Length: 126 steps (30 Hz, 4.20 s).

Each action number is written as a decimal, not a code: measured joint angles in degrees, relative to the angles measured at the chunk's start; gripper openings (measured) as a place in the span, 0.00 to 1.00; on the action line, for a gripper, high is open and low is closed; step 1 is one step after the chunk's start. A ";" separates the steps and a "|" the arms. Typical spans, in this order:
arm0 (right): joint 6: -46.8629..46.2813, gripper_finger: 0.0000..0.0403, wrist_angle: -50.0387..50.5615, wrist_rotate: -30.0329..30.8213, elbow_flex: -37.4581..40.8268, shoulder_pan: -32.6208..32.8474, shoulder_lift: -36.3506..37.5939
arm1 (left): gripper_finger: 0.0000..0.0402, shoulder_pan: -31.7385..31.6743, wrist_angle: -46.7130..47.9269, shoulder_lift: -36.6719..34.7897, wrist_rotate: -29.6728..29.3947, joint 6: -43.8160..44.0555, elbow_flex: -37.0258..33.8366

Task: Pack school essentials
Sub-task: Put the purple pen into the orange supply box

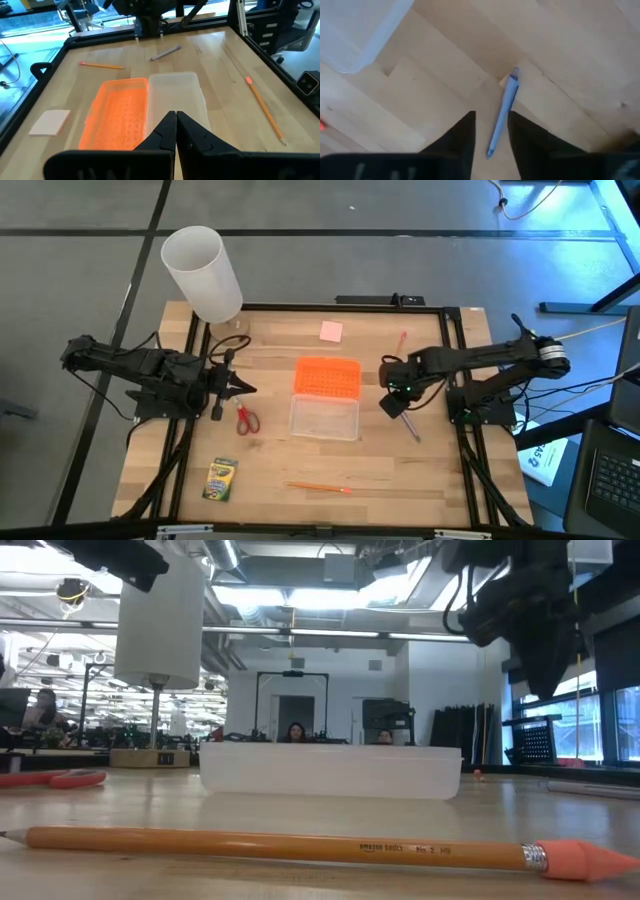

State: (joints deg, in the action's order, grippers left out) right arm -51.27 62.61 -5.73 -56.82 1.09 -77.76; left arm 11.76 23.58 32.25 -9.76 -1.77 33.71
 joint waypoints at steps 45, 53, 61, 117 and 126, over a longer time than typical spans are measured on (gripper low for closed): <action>7.17 0.47 -5.53 0.84 4.08 -1.74 -21.75 | 0.00 0.04 -0.53 0.00 3.48 3.22 0.07; 7.87 0.47 -9.15 -1.08 6.62 -1.80 -21.42 | 0.00 0.03 -0.52 -0.02 3.45 3.23 0.07; 8.25 0.34 -10.11 -2.06 6.78 -1.78 -21.52 | 0.00 0.04 -0.55 -0.02 3.45 3.24 0.07; 28.24 0.17 -4.87 11.64 -33.63 1.16 -25.61 | 0.00 0.03 -0.39 -0.02 3.43 3.11 0.05; 37.35 0.17 -14.73 9.99 -39.60 1.42 -34.38 | 0.00 0.04 -0.01 -0.02 3.41 3.09 0.05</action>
State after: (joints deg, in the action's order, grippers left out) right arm -13.93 47.88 4.27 -96.41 2.51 -112.14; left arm 11.81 23.56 32.23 -6.35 1.32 33.77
